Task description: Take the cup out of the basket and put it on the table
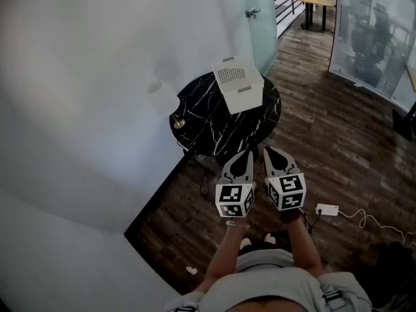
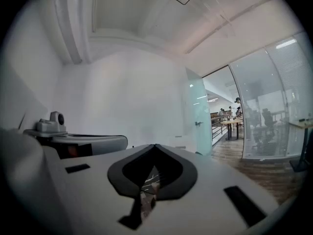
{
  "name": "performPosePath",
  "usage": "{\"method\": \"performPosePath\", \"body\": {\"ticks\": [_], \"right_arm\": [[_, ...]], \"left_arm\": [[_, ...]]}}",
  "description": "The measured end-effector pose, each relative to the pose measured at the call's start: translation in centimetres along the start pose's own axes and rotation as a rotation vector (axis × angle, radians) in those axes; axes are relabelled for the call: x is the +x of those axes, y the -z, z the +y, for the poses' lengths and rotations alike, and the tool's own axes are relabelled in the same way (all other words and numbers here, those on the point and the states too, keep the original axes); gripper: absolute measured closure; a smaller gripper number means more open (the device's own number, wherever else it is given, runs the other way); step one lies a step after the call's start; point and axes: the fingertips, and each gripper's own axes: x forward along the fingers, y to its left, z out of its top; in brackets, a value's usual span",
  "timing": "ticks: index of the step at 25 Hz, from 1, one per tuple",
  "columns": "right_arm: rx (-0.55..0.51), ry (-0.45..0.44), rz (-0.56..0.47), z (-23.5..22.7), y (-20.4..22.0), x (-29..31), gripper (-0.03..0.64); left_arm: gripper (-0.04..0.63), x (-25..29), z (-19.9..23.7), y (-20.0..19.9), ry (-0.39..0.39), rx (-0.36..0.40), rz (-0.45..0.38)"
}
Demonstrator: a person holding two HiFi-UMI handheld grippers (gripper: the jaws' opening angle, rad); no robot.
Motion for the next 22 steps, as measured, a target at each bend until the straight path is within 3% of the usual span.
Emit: {"method": "performPosePath", "body": {"ticks": [22], "right_arm": [[0.003,-0.027,-0.007,-1.6,-0.1,-1.2,0.607]], "left_arm": [[0.589,0.6,-2.0,0.3,-0.012,0.014,0.012]]}}
